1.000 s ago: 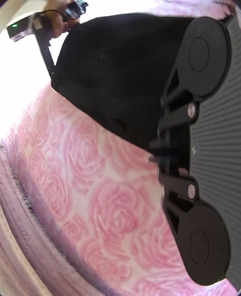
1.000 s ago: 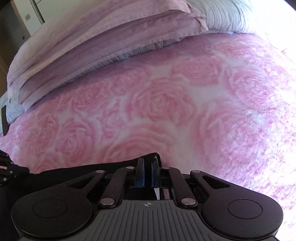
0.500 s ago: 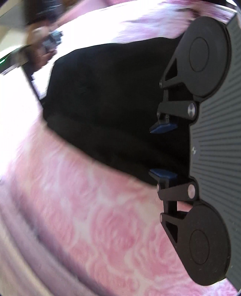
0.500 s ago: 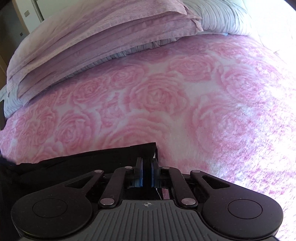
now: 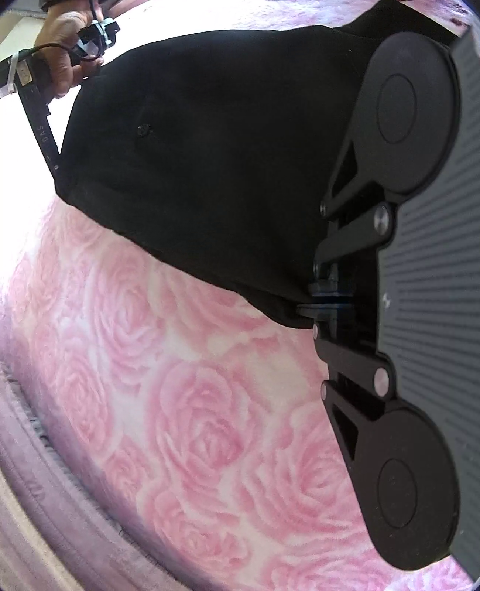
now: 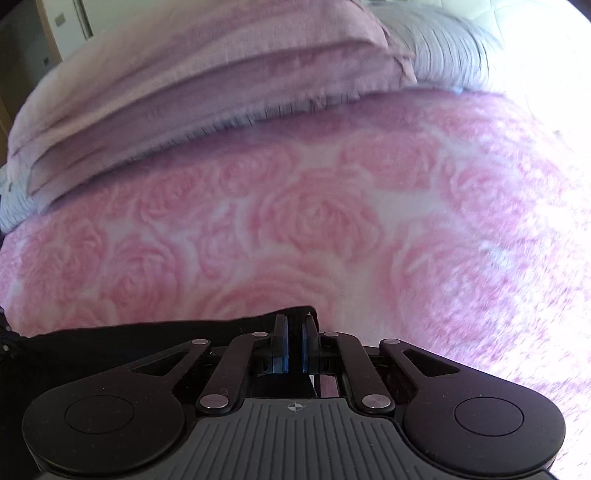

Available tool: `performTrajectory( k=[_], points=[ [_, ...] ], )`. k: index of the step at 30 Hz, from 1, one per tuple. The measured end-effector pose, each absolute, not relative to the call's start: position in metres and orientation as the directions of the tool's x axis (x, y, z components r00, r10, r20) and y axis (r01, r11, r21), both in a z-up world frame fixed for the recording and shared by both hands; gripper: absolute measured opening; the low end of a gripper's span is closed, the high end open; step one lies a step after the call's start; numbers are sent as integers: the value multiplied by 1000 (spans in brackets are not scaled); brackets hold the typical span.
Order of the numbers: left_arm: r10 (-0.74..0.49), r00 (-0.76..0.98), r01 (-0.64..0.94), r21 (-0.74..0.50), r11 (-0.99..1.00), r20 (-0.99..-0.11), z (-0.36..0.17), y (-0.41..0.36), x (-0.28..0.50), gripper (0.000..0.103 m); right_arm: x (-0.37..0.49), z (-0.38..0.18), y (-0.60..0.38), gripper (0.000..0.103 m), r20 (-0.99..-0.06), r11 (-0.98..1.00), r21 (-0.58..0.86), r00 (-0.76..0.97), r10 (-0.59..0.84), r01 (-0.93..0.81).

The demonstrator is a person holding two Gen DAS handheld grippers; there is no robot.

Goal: Fold clothes

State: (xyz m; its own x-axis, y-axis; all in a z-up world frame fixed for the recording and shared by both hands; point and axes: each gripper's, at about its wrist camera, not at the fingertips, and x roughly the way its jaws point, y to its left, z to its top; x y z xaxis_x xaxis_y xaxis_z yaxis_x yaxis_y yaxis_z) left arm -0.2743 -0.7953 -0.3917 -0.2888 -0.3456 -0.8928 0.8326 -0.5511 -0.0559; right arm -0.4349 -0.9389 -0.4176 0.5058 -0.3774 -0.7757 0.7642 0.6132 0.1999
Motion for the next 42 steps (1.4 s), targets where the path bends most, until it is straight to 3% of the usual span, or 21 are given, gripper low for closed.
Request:
performTrajectory(
  k=[4,6,7,8,12,16,24,31,37,42],
  points=[
    [-339,-300,856,-95,-508,-892,-398,-794,-261,8,-437,-421,-938,5,-774,610,204,508,-378,765],
    [-358,-291,877,-98,-471,-887,-391,-791,-251,15,-443,-422,-939,19,-782,572,217,492,-383,791],
    [-376,-278,886,-85,-456,-884,-387,-787,-243,22,-447,-417,-936,39,-778,544,197,468,-420,816],
    [-394,-266,895,-73,-441,-880,-382,-782,-235,25,-450,-411,-931,46,-768,526,179,452,-453,831],
    [-414,-150,940,0,-342,-898,-373,-737,-190,29,-461,-380,-894,46,-721,500,159,447,-530,851],
    [-412,-29,968,77,-239,-911,-369,-686,-141,26,-440,-365,-829,46,-696,575,195,525,-490,795],
    [-386,164,972,215,-95,-908,-390,-622,-26,28,-309,-421,-706,46,-754,789,236,619,-219,567],
    [-323,385,918,396,35,-864,-389,-542,111,28,-185,-432,-633,46,-806,834,85,529,-264,545],
    [-414,294,953,296,63,-861,-362,-485,149,26,-88,-418,-550,46,-782,916,143,610,-127,374],
    [-403,263,961,275,27,-877,-387,-473,174,28,-23,-433,-501,46,-780,956,157,625,-33,247]
  ],
)
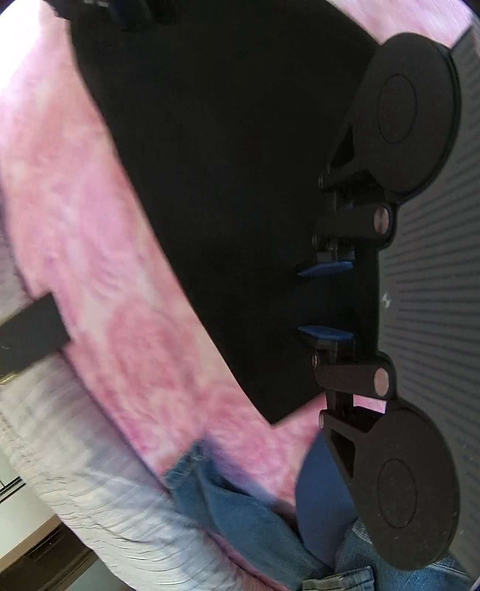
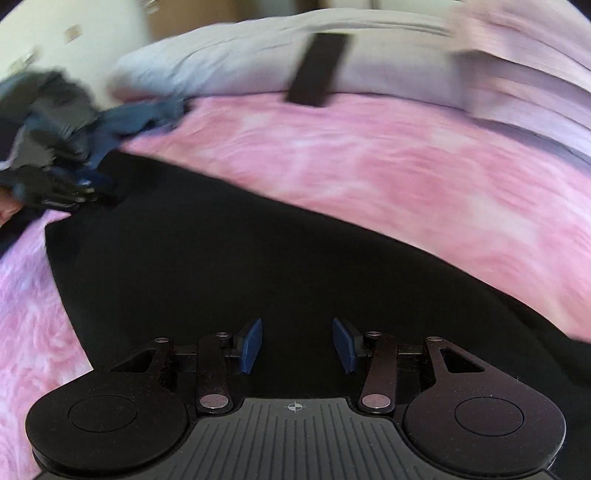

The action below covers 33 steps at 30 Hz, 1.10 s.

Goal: Fold clothes

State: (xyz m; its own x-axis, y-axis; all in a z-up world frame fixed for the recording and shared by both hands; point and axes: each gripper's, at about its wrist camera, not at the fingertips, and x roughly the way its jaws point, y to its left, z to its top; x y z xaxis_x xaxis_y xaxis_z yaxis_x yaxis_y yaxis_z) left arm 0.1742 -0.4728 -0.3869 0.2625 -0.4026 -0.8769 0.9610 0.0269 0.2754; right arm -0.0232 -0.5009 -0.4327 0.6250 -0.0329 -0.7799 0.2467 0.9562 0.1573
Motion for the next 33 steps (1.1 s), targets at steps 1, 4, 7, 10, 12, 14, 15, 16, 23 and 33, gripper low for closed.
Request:
performTrajectory(
  k=[1,4,7,10,12,14,15,16,23,33],
  points=[
    [-418,241,968,250,35,-876,-386,-470,181,28,-19,-435,-501,46,-782,957,142,621,-48,253],
    [-441,227,970,240,27,-868,-383,-462,193,27,-29,-435,-523,46,-798,922,71,576,-176,380],
    [-425,262,963,261,63,-866,-381,-453,207,28,-49,-431,-537,46,-836,856,-21,461,-299,517],
    [-420,285,957,280,74,-862,-369,-437,209,27,-65,-422,-539,46,-857,790,-100,352,-377,605],
    [-446,265,962,265,63,-855,-358,-421,201,26,-66,-410,-520,46,-851,796,-70,380,-362,601],
    [-445,217,973,231,23,-869,-356,-405,187,28,-63,-403,-488,46,-838,843,-31,446,-315,537],
    [-418,201,975,223,-3,-886,-362,-399,179,29,-60,-403,-474,46,-836,862,-14,467,-288,506],
    [-390,195,975,222,-26,-900,-369,-393,173,29,-55,-410,-463,46,-846,878,-1,468,-256,480],
    [-354,293,940,335,-61,-888,-367,-370,145,30,-65,-420,-441,46,-857,848,90,475,-201,522],
    [-445,194,868,365,-337,-874,-351,-395,28,37,-271,-368,-462,49,-818,377,169,343,-462,911]
  ],
)
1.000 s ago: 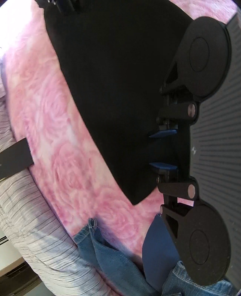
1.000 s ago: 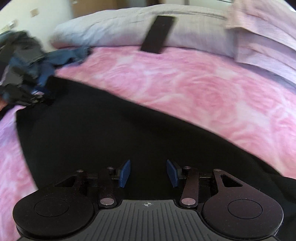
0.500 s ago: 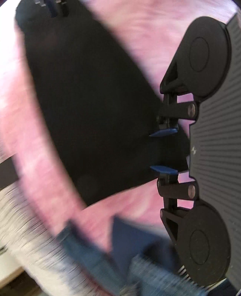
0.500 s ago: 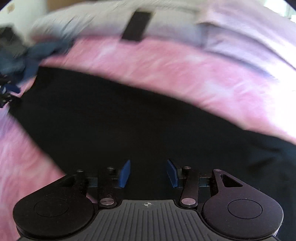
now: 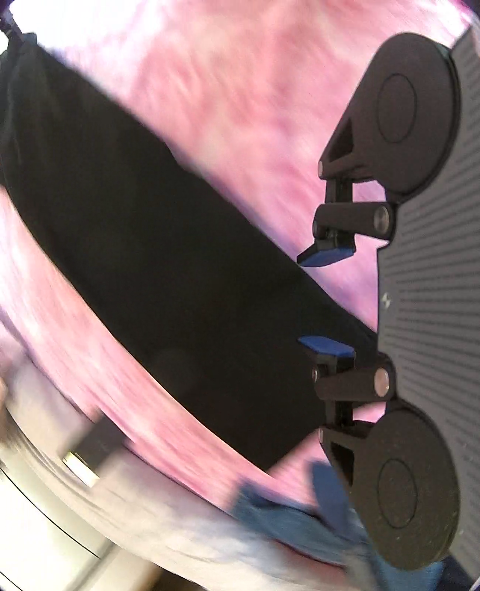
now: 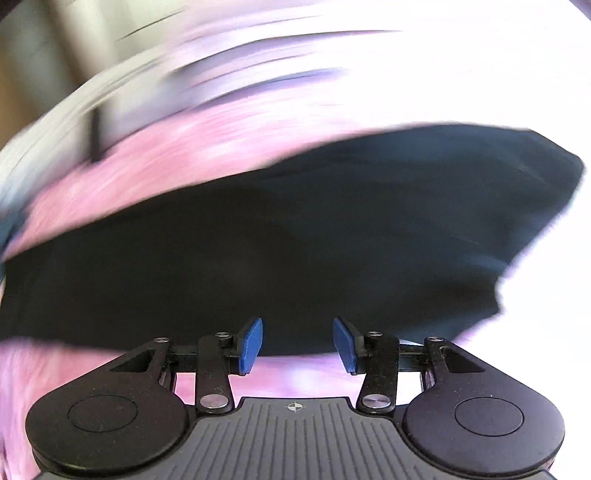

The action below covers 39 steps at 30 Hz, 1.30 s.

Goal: Fold clothes

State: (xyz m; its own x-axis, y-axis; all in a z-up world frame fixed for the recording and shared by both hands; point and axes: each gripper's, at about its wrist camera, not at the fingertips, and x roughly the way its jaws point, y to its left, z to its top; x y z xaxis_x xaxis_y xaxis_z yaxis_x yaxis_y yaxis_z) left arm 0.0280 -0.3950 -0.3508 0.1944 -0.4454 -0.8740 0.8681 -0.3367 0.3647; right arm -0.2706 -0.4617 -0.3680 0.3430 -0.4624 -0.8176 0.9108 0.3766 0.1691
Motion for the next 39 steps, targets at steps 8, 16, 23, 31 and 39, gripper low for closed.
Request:
performTrajectory(
  k=[8,16,23,31,39],
  points=[
    [-417,61,809,290,-512,-907,-364,-432,-50,37,-378,-398,-505,63,-778,15,425,373,-506,905],
    [-403,150,788,355,-503,-903,-356,-429,-41,37,-385,-411,-515,14,-815,-6,424,379,-440,906],
    [-384,272,846,409,-341,-883,-346,-394,22,39,-320,-370,-478,45,-833,198,213,284,-475,957],
    [-400,243,920,341,-195,-884,-342,-333,86,43,-101,-371,-349,59,-773,780,99,541,-330,618],
    [-455,219,966,258,-24,-863,-330,-268,128,47,122,-427,-207,59,-744,980,-194,645,-175,41]
  ],
)
